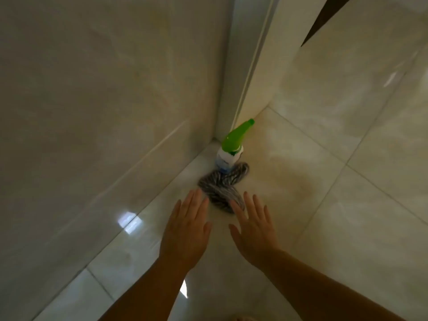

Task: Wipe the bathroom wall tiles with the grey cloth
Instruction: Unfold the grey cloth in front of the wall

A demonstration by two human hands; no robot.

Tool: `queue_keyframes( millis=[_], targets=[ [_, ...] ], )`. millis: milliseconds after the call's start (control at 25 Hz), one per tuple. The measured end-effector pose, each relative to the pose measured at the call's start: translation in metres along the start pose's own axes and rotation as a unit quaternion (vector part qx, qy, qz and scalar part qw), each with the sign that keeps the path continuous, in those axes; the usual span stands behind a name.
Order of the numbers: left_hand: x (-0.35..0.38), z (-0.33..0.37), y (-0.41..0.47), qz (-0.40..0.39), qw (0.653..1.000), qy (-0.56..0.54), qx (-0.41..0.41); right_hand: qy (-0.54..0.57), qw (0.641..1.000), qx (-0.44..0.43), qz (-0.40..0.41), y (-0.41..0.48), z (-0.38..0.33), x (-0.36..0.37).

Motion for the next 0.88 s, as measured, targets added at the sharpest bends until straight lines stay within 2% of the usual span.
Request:
queue_keyframes(
  millis=[120, 240, 320, 400, 480, 520, 680, 880],
  targets=[
    [0.043, -0.012, 0.018, -0.013, 1.000, -0.017, -0.010, -0.054, 0.998, 0.003, -0.032, 0.040, 0.006, 0.041],
    [0.067, -0.019, 0.018, -0.034, 0.998, -0.043, -0.024, -0.036, 0.995, 0.035, -0.088, 0.064, 0.009, 0.064],
    [0.058, -0.020, 0.009, -0.017, 0.996, -0.077, -0.042, 0.024, 0.996, 0.043, -0.070, 0.066, 0.004, 0.055],
    [0.029, -0.016, -0.001, -0.001, 0.989, -0.136, -0.063, 0.196, 0.980, 0.037, -0.016, 0.052, -0.003, 0.020],
    [-0.021, 0.000, -0.014, -0.018, 0.981, -0.181, -0.066, 0.370, 0.928, 0.025, 0.020, 0.012, -0.010, -0.035],
    [-0.052, 0.007, -0.021, -0.014, 0.979, -0.191, -0.062, 0.416, 0.908, 0.028, 0.036, -0.011, -0.011, -0.067],
    [-0.204, 0.038, -0.050, 0.004, 0.970, -0.238, -0.044, 0.512, 0.858, 0.036, 0.012, -0.116, -0.033, -0.210],
    [-0.436, 0.078, -0.113, 0.019, 0.950, -0.310, -0.033, 0.603, 0.796, -0.043, 0.016, -0.257, -0.094, -0.412]
  ],
)
Point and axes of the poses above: each hand's wrist, its own y-axis towards the middle knuckle, its own x-axis out of the palm, z = x × y, the point moved 9 cm from there along y, towards the middle knuckle, and after that the axes turned 11 degrees about x, right-handed, at the moved point
